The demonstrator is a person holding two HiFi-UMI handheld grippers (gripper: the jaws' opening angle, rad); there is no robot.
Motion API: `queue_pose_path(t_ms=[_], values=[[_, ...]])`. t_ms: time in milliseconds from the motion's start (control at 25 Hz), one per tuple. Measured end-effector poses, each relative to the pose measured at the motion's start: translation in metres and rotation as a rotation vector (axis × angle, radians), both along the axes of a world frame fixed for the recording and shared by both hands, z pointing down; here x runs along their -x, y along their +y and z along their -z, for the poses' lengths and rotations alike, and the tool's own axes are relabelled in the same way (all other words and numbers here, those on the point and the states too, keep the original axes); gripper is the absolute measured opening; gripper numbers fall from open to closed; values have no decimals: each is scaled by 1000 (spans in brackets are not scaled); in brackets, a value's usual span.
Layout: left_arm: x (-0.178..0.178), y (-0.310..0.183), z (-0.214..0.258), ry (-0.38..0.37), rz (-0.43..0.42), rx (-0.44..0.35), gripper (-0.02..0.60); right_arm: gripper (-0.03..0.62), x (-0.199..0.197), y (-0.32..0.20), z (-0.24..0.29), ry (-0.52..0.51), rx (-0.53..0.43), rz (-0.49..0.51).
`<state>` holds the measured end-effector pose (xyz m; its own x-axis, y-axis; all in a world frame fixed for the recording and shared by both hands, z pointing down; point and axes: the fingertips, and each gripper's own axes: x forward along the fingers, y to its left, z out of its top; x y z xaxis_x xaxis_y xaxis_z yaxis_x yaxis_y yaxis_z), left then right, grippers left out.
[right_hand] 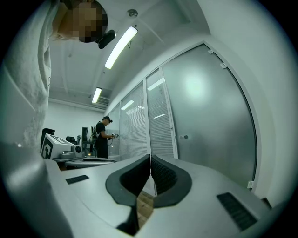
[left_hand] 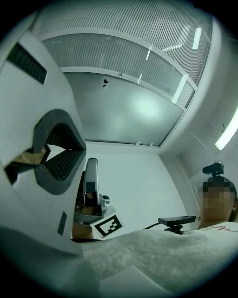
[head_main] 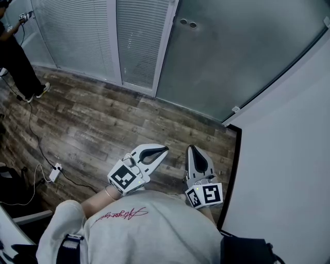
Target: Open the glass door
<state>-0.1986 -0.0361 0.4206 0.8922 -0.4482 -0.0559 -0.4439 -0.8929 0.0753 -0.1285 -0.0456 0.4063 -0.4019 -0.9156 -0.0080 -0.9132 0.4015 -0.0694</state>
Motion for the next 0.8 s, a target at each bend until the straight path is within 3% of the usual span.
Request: queue_pose_path(t_ms=[200, 400, 800], values=[[2, -7, -1, 7, 16, 3, 12, 18, -1, -3, 4, -20, -44, -14], [-8, -32, 0, 6, 38, 7, 12, 19, -18, -25, -1, -38, -10, -15], [-28, -141, 3, 12, 118, -17, 12, 20, -47, -139, 0, -2, -39, 7]])
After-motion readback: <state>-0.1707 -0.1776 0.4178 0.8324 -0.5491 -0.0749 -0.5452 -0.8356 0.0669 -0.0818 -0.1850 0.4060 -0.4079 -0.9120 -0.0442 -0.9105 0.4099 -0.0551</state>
